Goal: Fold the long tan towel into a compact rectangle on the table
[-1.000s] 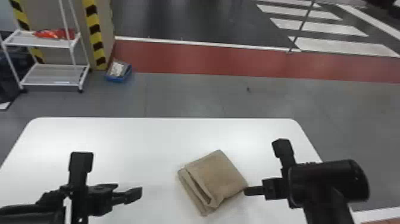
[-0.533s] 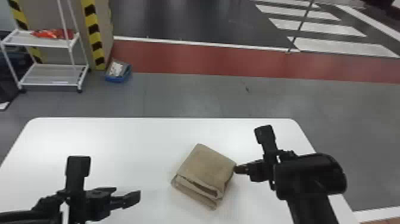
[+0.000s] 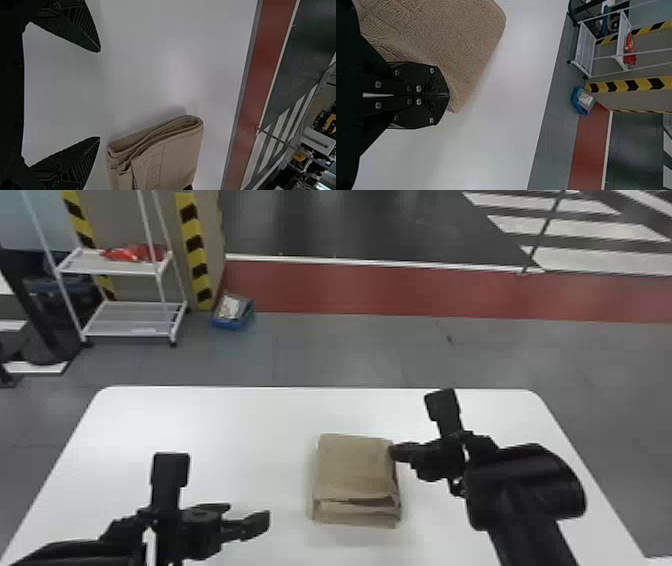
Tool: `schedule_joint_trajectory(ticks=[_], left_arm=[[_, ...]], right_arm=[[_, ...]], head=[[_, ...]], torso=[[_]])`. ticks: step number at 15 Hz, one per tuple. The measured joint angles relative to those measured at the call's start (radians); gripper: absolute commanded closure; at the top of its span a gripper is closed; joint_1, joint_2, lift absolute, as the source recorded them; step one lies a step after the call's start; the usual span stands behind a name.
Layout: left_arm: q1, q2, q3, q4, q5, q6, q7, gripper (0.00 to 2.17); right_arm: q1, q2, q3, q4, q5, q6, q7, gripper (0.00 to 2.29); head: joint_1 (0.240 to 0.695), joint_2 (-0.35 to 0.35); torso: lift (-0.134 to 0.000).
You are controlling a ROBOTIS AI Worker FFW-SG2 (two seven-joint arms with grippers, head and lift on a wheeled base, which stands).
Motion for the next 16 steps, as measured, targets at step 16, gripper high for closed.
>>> schedule_joint_trajectory(ticks=[16], left_arm=[[0.050, 0.002, 0.038, -0.062, -0.001, 0.019, -0.015, 0.10]], right_arm=[[0.171, 0.003, 0.079, -0.256, -0.061, 0.312, 0.141, 2.26]], head=[[0.695, 0.016]], torso=[[0.000]])
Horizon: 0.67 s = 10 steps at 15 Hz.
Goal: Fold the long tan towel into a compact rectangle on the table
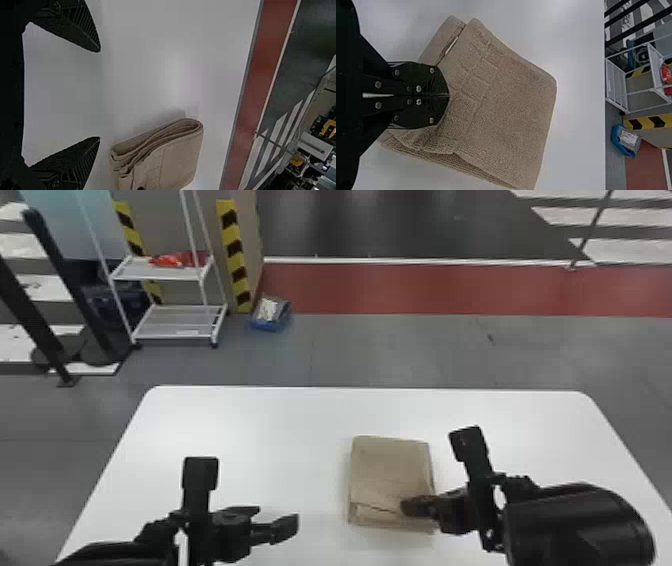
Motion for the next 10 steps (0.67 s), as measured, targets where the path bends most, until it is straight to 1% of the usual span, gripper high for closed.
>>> schedule_joint_trajectory(ticks=[3, 7, 10], left_arm=[[0.003, -0.001, 0.001, -0.003, 0.000, 0.002, 0.000, 0.10], [0.004, -0.002, -0.003, -0.003, 0.000, 0.003, 0.000, 0.10], [0.004, -0.002, -0.005, -0.003, 0.000, 0.003, 0.000, 0.10]], right_arm=[[0.049, -0.003, -0.007, -0.052, -0.006, 0.009, 0.021, 2.26], [0.106, -0.007, -0.047, -0.135, -0.016, -0.007, 0.049, 2.26], [0.124, -0.009, -0.066, -0.155, -0.010, 0.004, 0.061, 2.26]], head=[[0.695, 0.020], [0.695, 0.004], [0.695, -0.007]], torso=[[0.000], [0.000], [0.000]])
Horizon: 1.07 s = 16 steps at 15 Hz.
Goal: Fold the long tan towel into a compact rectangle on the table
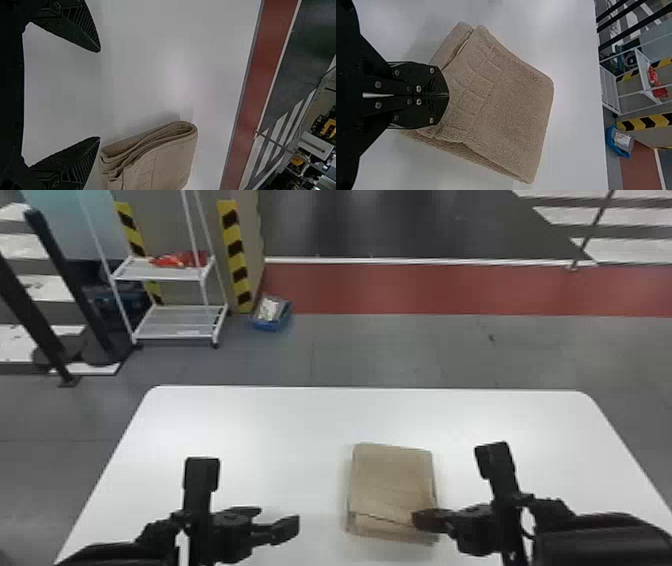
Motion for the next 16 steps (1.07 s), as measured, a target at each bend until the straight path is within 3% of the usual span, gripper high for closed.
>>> schedule_joint_trajectory(ticks=[5, 8, 9, 10, 11, 12, 14, 16], left_arm=[[0.000, -0.001, -0.008, -0.001, 0.000, 0.001, 0.002, 0.10], [0.003, -0.003, -0.008, -0.036, -0.001, 0.031, 0.004, 0.10], [0.007, -0.003, -0.007, -0.052, -0.001, 0.037, 0.006, 0.10], [0.013, -0.004, -0.005, -0.068, -0.001, 0.039, 0.009, 0.11], [0.025, -0.006, -0.004, -0.090, 0.001, 0.037, 0.015, 0.12], [0.042, -0.008, -0.007, -0.113, 0.001, 0.011, 0.025, 0.12], [0.094, -0.014, -0.022, -0.139, 0.010, -0.177, 0.039, 0.11], [0.152, -0.017, -0.047, -0.140, 0.028, -0.426, 0.143, 0.11]], right_arm=[[-0.003, -0.003, -0.003, 0.054, 0.026, -0.018, 0.006, 2.26], [0.023, -0.003, -0.080, -0.119, -0.082, 0.037, 0.025, 2.19], [0.038, 0.000, -0.114, -0.202, -0.136, 0.065, 0.024, 1.91], [0.056, 0.004, -0.149, -0.262, -0.187, 0.073, 0.014, 1.38], [0.087, 0.013, -0.188, -0.309, -0.235, 0.042, -0.012, 0.51], [0.128, 0.027, -0.220, -0.331, -0.263, -0.046, -0.048, 0.06], [0.210, 0.038, -0.251, -0.309, -0.283, -0.311, -0.131, 0.01], [0.270, 0.039, -0.259, -0.237, -0.299, -0.582, -0.230, 0.03]], head=[[0.695, -0.026], [0.695, -0.035], [0.695, -0.037], [0.695, -0.040], [0.695, -0.047], [0.695, -0.072], [0.695, -0.117], [0.695, -0.142]], torso=[[0.000], [0.000], [0.000], [0.000], [0.000], [0.000], [0.000], [0.000]])
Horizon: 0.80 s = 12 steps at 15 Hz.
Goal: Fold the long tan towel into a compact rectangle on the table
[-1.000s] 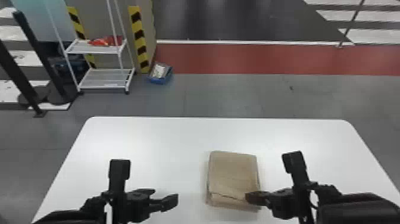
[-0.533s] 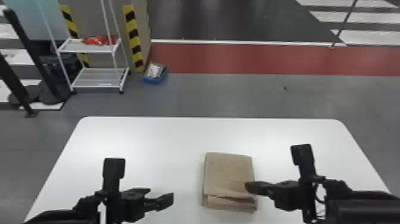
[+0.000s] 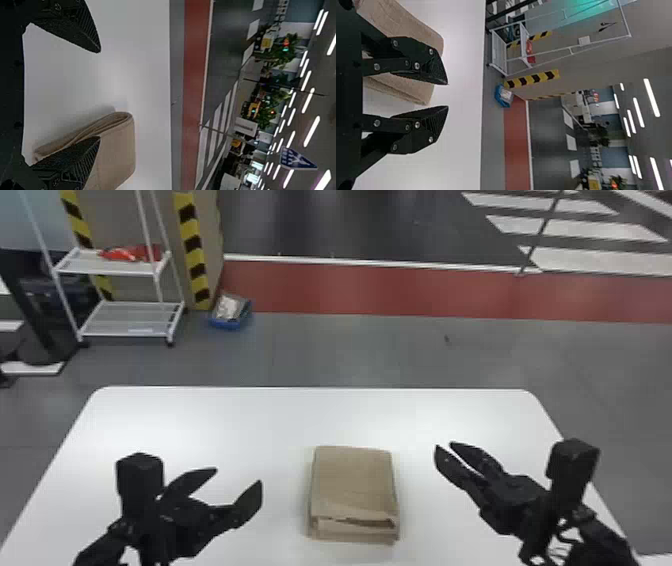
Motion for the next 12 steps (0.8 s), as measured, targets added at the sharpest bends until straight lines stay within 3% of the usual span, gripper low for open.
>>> schedule_joint_trajectory(ticks=[2, 6, 9, 12], left_arm=[[0.032, 0.000, -0.040, 0.017, -0.013, -0.146, 0.126, 0.10], [0.073, 0.000, -0.046, 0.051, -0.017, -0.317, 0.234, 0.10], [0.112, 0.000, -0.019, 0.056, -0.008, -0.505, 0.240, 0.10], [0.145, 0.000, 0.055, 0.047, 0.021, -0.529, 0.234, 0.10]], right_arm=[[0.047, 0.000, -0.001, 0.068, -0.031, -0.205, -0.071, 0.05], [0.120, 0.000, 0.038, 0.109, -0.041, -0.422, -0.130, 0.06], [0.142, 0.000, 0.077, 0.103, -0.041, -0.465, -0.130, 0.07], [0.167, 0.000, 0.112, 0.065, -0.039, -0.466, -0.159, 0.07]], head=[[0.695, -0.164], [0.695, -0.149], [0.695, -0.102], [0.695, -0.019]], torso=[[0.000], [0.000], [0.000], [0.000]])
